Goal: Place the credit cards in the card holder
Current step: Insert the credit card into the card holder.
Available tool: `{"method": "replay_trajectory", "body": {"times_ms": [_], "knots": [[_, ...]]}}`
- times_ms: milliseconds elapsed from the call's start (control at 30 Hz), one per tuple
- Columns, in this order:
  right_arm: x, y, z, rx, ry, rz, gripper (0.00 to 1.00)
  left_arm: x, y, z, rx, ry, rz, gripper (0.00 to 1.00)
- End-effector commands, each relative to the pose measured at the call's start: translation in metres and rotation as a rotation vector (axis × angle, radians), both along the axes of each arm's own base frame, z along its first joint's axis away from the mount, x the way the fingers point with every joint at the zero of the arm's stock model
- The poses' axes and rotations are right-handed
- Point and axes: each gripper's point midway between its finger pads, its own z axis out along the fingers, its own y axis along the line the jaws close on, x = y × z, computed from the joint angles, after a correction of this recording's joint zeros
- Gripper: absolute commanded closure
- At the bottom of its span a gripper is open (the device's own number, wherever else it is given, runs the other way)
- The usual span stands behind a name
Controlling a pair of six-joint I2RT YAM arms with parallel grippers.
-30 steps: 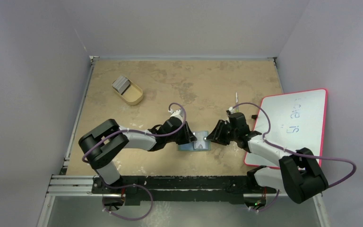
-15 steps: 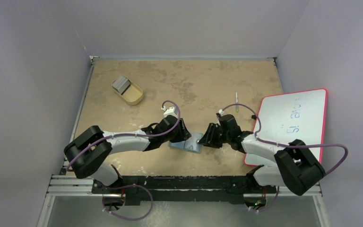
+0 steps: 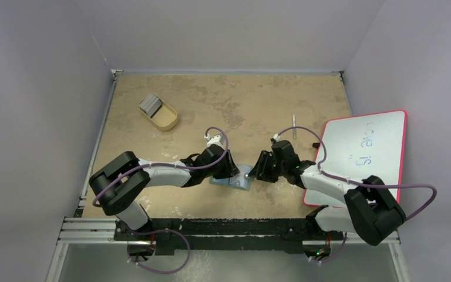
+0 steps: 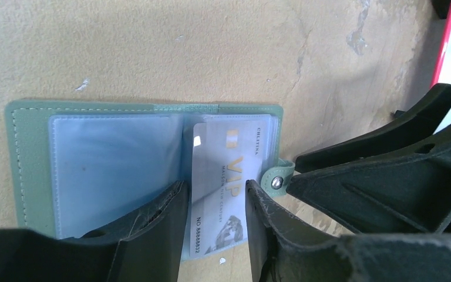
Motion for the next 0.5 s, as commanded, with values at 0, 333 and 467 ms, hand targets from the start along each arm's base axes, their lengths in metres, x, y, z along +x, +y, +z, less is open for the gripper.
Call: {"method": "replay_trajectory", "body": {"times_ms": [0,333,467], "knots": [[0.011,0.002,0.006,-0.013,-0.032,-0.010,0.52,0.010,-0.020,0.022,-0.064,-0.063,-0.044,0.61],[0.017,0.007,-0.003,-0.009,-0.036,0.000,0.57,0.010,-0.024,0.025,-0.049,-0.088,-0.080,0.73],[0.018,0.008,-0.007,-0.008,-0.031,0.003,0.58,0.009,-0.031,0.030,-0.062,-0.107,-0.103,0.73]]}}
